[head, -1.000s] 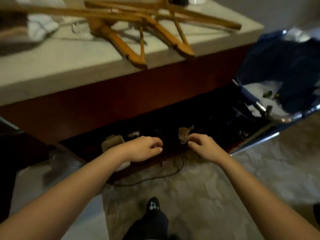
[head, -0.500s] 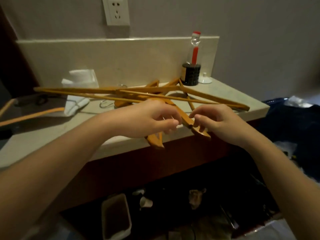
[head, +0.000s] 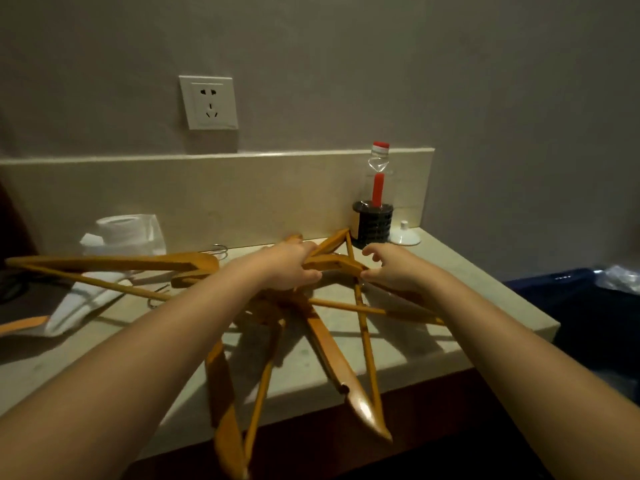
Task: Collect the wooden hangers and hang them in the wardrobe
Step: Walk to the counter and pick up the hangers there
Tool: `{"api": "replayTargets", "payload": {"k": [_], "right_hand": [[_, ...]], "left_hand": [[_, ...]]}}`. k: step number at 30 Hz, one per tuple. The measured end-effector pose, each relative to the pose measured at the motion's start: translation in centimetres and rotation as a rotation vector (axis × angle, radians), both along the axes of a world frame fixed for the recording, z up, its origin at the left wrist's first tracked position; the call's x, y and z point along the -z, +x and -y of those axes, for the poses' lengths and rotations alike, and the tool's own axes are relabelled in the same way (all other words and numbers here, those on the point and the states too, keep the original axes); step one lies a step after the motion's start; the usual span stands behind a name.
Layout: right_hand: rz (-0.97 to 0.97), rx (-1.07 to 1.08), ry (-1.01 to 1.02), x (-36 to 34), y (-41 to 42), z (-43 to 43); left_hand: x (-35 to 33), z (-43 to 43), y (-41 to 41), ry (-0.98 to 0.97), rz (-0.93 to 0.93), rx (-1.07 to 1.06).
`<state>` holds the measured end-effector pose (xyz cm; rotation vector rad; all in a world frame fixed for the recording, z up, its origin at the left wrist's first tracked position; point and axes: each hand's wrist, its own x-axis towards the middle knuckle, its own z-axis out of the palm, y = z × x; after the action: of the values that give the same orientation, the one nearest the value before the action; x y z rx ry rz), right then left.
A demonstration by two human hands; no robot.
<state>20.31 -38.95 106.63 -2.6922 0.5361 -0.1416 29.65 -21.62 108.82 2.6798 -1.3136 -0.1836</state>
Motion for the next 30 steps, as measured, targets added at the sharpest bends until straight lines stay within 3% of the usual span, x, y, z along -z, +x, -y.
{"api": "replayTargets", "payload": {"k": [6, 17, 24, 27, 30], "right_hand": [[-0.076, -0.133, -0.049, 3.1, 3.1, 3.0], [0.264, -0.240, 0.009, 4.7, 1.9, 3.6], [0.448, -0.285, -0.107, 1.7, 2.0, 4.2], [0.554, -0.315, -0.119, -0.3, 1.6, 4.2], [0.638, -0.358, -0.133, -2.5, 1.7, 3.6]], "left_hand": [[1.9, 2.6, 1.5, 0.040, -0.049, -0.102], [3.1, 3.0, 0.2, -0.139, 0.120, -0.235], [0.4, 1.9, -0.8, -0.290, 0.145, -0.248], [-1.7, 1.1, -0.8, -0.396, 0.065, -0.247], [-4.0, -0.4, -0.5, -0.454, -0.146, -0.218]]}}
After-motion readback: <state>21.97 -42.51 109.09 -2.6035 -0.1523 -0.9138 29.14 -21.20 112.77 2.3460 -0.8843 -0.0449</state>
